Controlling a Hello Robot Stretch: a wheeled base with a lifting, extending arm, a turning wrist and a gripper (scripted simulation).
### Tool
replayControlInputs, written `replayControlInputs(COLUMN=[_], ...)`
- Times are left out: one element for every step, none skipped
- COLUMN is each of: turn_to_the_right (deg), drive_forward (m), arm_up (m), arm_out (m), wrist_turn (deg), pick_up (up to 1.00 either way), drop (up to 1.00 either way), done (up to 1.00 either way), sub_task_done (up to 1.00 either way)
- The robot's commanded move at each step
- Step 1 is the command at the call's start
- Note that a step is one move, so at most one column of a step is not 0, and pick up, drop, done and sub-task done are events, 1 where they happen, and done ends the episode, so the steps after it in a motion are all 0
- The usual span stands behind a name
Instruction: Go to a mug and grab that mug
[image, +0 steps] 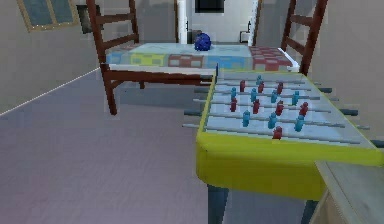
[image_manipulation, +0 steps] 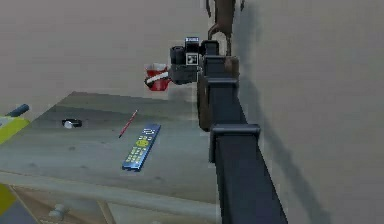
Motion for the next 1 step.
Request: replayControlInputs(turn_to_the_right=[0.0], drive_forward=[0.00], arm_up=[0.00], arm_out=[0.00], wrist_turn=[0.0], pick_up=[0.00], drop=[0.00], done=[1.00], sub_task_done=[0.00])
